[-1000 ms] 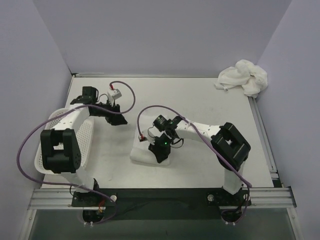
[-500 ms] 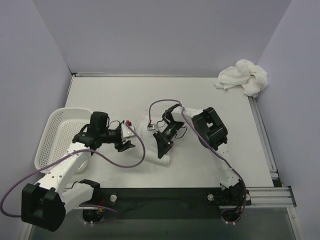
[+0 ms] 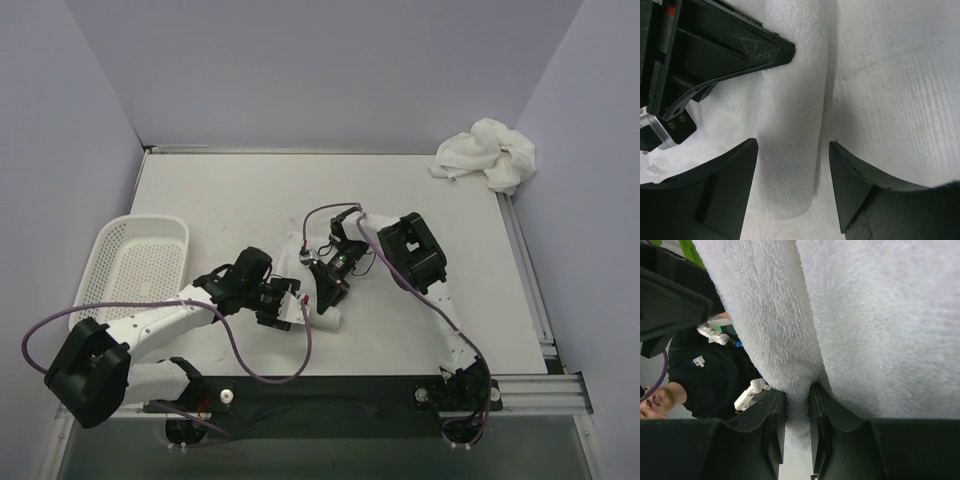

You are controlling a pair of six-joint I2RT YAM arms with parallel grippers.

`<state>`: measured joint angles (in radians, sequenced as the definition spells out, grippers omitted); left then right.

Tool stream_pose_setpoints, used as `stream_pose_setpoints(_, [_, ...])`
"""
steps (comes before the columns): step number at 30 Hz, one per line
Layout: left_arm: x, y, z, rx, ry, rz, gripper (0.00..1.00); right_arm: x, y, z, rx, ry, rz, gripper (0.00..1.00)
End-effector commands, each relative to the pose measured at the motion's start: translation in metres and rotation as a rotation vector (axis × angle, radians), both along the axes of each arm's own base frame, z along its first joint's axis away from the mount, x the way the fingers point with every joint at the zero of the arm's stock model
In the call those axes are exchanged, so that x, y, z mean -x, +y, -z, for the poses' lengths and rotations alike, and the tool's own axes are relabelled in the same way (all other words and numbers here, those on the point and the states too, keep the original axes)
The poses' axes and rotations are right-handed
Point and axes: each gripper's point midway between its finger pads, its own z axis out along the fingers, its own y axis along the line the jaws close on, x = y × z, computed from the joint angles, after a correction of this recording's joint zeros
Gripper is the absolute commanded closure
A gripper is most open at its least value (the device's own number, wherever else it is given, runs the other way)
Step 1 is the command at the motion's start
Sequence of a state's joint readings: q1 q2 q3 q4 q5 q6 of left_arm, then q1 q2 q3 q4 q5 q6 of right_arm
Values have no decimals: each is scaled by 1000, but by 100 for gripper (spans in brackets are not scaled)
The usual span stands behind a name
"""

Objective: Roll the towels
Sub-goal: Roll the towel

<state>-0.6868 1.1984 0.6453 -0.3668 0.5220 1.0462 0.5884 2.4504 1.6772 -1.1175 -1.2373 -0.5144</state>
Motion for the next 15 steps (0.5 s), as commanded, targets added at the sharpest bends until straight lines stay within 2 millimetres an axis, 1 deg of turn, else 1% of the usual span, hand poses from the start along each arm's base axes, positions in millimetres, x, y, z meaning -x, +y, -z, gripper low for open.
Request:
stream_pose_setpoints(1, [-19, -1, 14, -48, -94, -3, 30, 1, -16, 23, 100, -39, -68, 100])
stream_pose_setpoints(2, [-19, 1, 22, -73, -90, -6, 31, 0, -17, 24, 108, -41, -67, 100])
stream_pose_setpoints(3, [-17, 4, 33, -103, -60, -17, 31, -1, -17, 25, 111, -42, -67, 100])
stream_pose_setpoints(4, [-20, 10, 40, -137, -58, -48, 32, -4, -17, 25, 113, -45, -62, 100])
stream_pose_setpoints(6, [-16, 16, 53, -184, 12, -107, 35, -6, -19, 27, 126, -52, -59, 100])
stream_pose_setpoints(7, [-11, 21, 56, -214, 58, -122, 40, -9, -18, 26, 130, -56, -55, 98])
stream_pose_setpoints(8, [-6, 23, 58, -228, 94, -134, 53, -12, -21, 28, 144, -61, -48, 96])
stream_pose_setpoints(11, [14, 31, 64, -260, 216, -168, 77, -24, -26, 27, 174, -69, 2, 89])
stream_pose_setpoints(12, [19, 32, 65, -270, 252, -180, 80, -30, -27, 30, 199, -85, 30, 86])
stream_pose_setpoints(13, [28, 36, 67, -289, 305, -179, 83, -35, -29, 31, 211, -103, 51, 81])
stream_pose_setpoints(14, [30, 36, 65, -296, 333, -182, 86, -36, -32, 25, 215, -125, 69, 80])
stream_pose_setpoints(15, [34, 38, 69, -317, 380, -187, 89, -47, -36, 26, 217, -169, 95, 79])
